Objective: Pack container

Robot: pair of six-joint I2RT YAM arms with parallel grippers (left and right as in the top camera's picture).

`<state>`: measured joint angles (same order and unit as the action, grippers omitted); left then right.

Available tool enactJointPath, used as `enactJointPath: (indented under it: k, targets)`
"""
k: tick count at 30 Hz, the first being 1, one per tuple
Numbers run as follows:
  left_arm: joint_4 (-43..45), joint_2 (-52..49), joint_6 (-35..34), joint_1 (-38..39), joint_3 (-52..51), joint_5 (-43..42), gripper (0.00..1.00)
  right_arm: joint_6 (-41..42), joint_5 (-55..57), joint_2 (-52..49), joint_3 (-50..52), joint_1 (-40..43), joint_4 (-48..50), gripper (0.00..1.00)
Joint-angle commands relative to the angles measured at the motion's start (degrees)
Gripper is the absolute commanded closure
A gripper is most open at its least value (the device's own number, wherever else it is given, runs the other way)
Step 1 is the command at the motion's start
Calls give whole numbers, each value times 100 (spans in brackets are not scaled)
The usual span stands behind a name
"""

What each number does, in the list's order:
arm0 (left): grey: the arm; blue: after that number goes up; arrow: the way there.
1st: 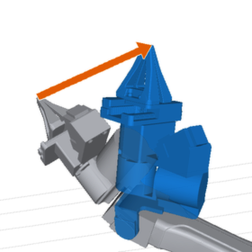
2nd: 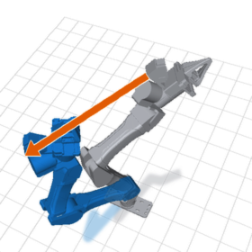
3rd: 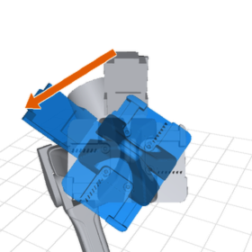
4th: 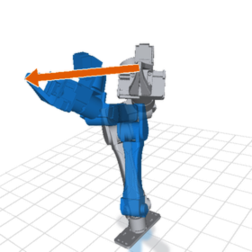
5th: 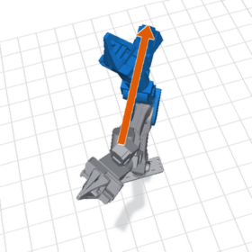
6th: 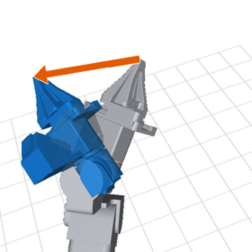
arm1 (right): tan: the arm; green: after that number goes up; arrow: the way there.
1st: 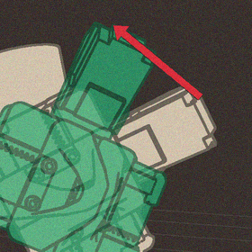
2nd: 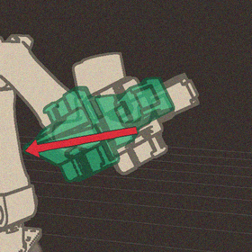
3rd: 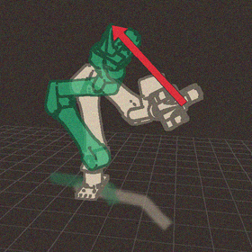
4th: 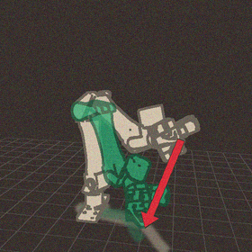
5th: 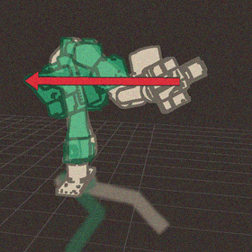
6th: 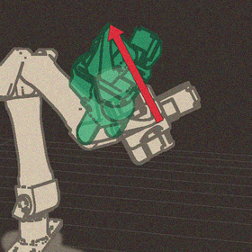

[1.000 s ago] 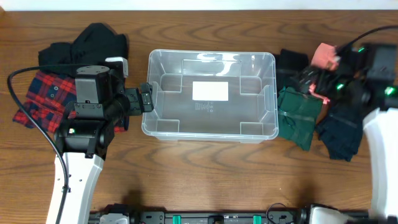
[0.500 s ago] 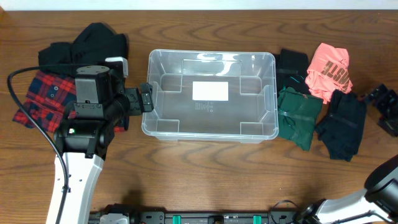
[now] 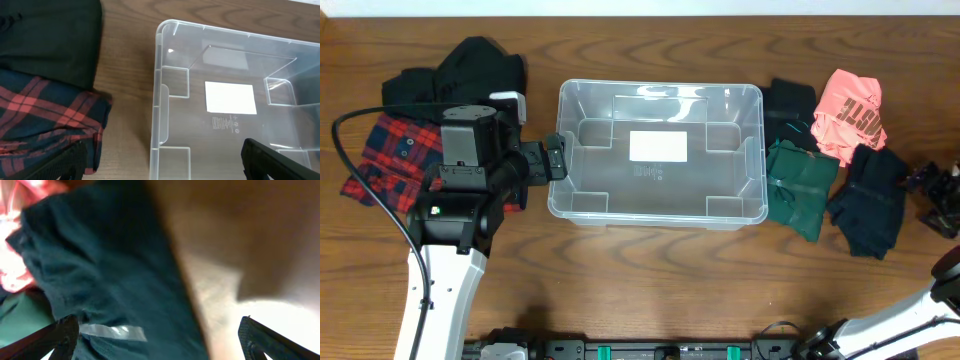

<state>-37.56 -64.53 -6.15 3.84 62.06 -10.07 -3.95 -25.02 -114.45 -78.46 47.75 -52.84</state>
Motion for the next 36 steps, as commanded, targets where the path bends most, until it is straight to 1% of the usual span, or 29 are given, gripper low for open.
enactJointPath:
  k: [1, 6, 8, 9, 10, 11, 12, 13, 15, 16, 20, 24, 26, 29, 32, 34, 35, 36]
  targets:
    - [-15, 0, 52, -28, 68, 66, 2, -595, -382, -105, 201, -275, 105, 1]
    - [-15, 0, 52, -28, 68, 66, 2, -514, -330, -105, 551, -385, 461, 2]
    - [-15, 0, 52, -28, 68, 66, 2, -468, -328, -105, 763, -382, 632, 8]
    - [-15, 0, 52, -28, 68, 66, 2, -466, -328, -105, 861, -369, 693, 14]
    - [-15, 0, 55, -28, 68, 66, 2, -455, -328, -105, 946, -352, 741, 28]
    - [-15, 0, 52, -28, 68, 66, 2, -345, -326, -105, 1005, -334, 767, 43]
    - [-15, 0, 52, -28, 68, 66, 2, -164, -330, -105, 1027, -306, 767, 52]
    - [-15, 0, 52, -28, 68, 66, 2, 72, -330, -105, 1025, -278, 767, 55]
    - [-15, 0, 52, -28, 68, 66, 2, 446, -330, -70, 1023, -227, 750, 56]
    - [-15, 0, 52, -28, 68, 66, 2, 516, -332, -24, 1019, -205, 726, 60]
    - [-15, 0, 52, -28, 68, 66, 2, 785, -376, 492, 973, -212, 608, 66]
    - [-15, 0, 55, -28, 68, 66, 2, 975, -688, 1624, 852, -365, 463, 72]
    - [-15, 0, 55, -28, 68, 66, 2, 979, -944, 2271, 761, -509, 369, 78]
    - [-15, 0, 52, -28, 68, 66, 2, 1207, -1189, 3318, 671, -909, 337, 88]
    - [-15, 0, 52, -28, 68, 66, 2, 1403, -1320, 4164, 671, -1554, 446, 89]
    - [-15, 0, 52, -28, 68, 66, 2, 1464, -1134, 4588, 671, -2151, 586, 89]
    - [-15, 0, 55, -28, 68, 66, 2, 1499, -881, 4750, 671, -2435, 647, 87]
    - [-15, 0, 52, -28, 68, 66, 2, 1604, -514, 4885, 671, -2677, 680, 83]
